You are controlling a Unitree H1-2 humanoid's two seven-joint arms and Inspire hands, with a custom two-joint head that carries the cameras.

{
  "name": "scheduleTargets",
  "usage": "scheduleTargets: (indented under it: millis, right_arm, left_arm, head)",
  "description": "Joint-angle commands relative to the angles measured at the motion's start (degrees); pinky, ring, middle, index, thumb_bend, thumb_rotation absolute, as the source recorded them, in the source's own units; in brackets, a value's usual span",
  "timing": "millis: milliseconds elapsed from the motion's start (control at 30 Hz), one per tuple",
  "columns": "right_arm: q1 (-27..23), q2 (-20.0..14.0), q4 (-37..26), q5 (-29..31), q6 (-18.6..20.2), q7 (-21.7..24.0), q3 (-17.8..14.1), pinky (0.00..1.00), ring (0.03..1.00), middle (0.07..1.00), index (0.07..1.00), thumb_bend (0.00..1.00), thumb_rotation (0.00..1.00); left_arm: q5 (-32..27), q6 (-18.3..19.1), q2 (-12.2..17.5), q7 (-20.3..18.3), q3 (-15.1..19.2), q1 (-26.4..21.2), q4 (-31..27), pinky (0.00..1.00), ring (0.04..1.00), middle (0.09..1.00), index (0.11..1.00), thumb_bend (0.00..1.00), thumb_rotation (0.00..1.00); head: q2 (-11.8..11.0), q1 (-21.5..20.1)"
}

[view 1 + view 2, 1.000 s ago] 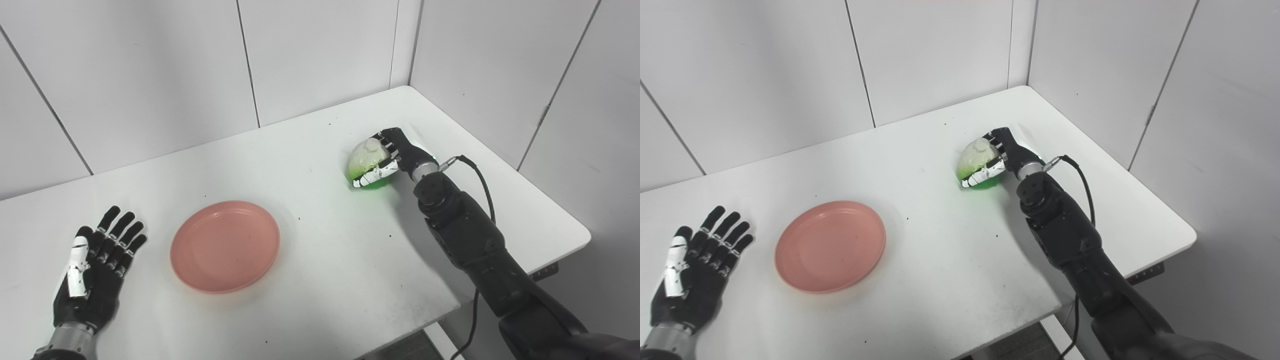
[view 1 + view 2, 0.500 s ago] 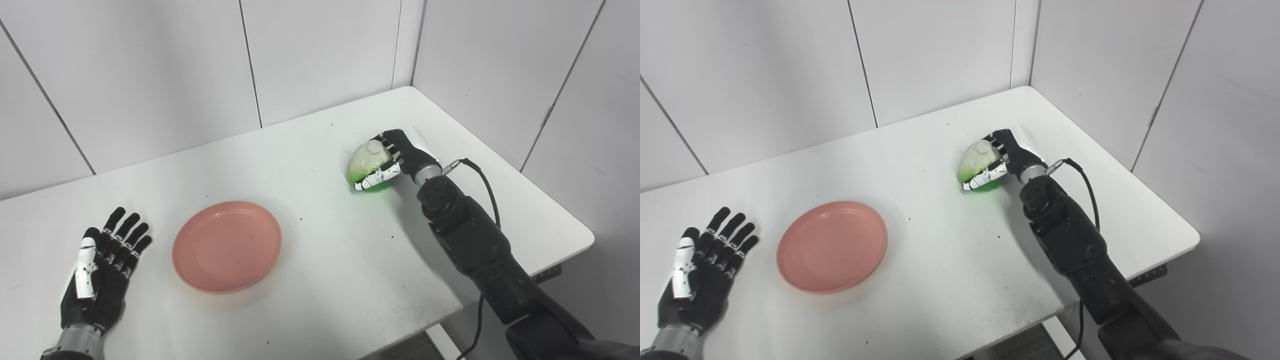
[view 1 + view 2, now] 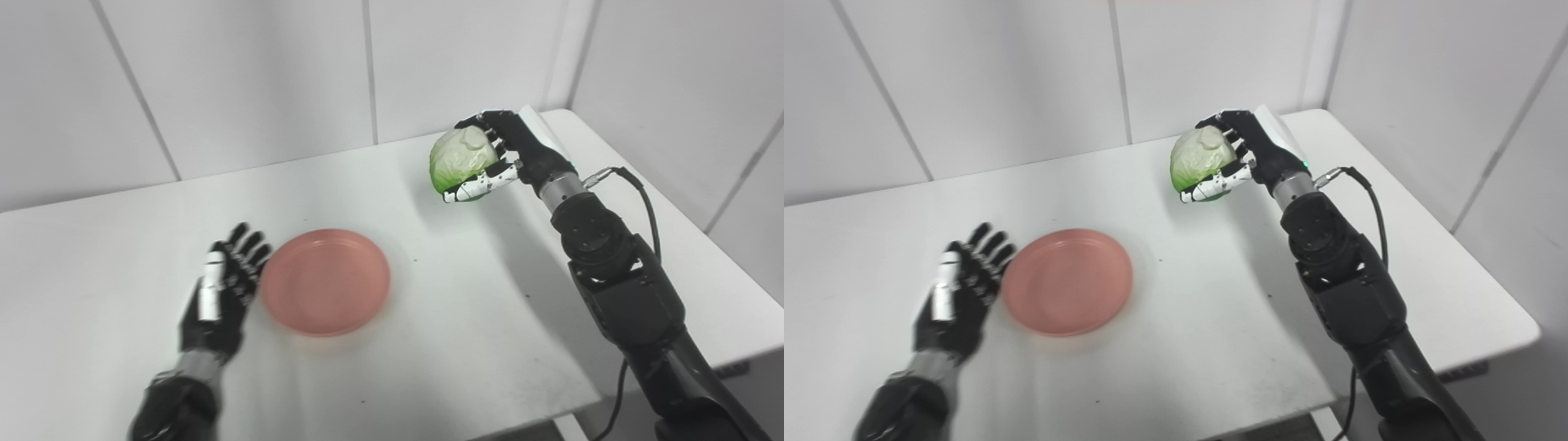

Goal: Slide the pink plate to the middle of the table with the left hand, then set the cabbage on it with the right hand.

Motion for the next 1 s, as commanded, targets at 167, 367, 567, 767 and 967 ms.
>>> scheduleTargets:
  millis: [167, 367, 567, 767, 967]
  right_arm:
    - [-5.6, 3.3, 0.1, 0.9, -4.1, 2.2, 3.8, 0.36, 0.427, 0.459, 0.519, 0.52, 0.00]
    - [-6.9, 7.8, 3.9, -0.1, -7.1, 1.9, 8.0, 0.34, 0.417, 0.452, 0.527, 0.52, 0.00]
    - [-7.3, 10.7, 7.4, -0.7, -9.3, 1.9, 10.2, 0.34, 0.410, 0.447, 0.528, 0.52, 0.00]
    - [-6.6, 13.2, 9.5, -2.1, -9.8, 1.9, 12.7, 0.34, 0.417, 0.453, 0.528, 0.52, 0.00]
    - [-5.0, 13.7, 10.0, -3.6, -10.3, 1.8, 14.3, 0.33, 0.409, 0.447, 0.526, 0.52, 0.00]
  left_arm:
    - [3.6, 5.1, -3.4, 4.9, -1.6, 1.1, 0.8, 0.90, 0.909, 0.918, 0.912, 0.41, 1.00]
    - [6.4, 4.8, -5.8, 7.0, -2.9, 0.5, 1.2, 0.89, 0.906, 0.920, 0.917, 0.41, 1.00]
    - [7.4, 4.0, -7.4, 8.0, -3.0, -0.2, 2.1, 0.88, 0.904, 0.917, 0.911, 0.42, 1.00]
    - [7.7, 4.1, -7.5, 8.0, -3.0, -0.4, 1.8, 0.88, 0.898, 0.913, 0.906, 0.41, 1.00]
    - [7.6, 5.3, -7.0, 7.6, -2.7, 0.0, 0.2, 0.89, 0.900, 0.913, 0.906, 0.41, 1.00]
  head:
    - [0.6, 8.1]
    - [1.0, 11.5]
    - [1.6, 13.0]
    - [2.6, 12.0]
    - [3.4, 10.4]
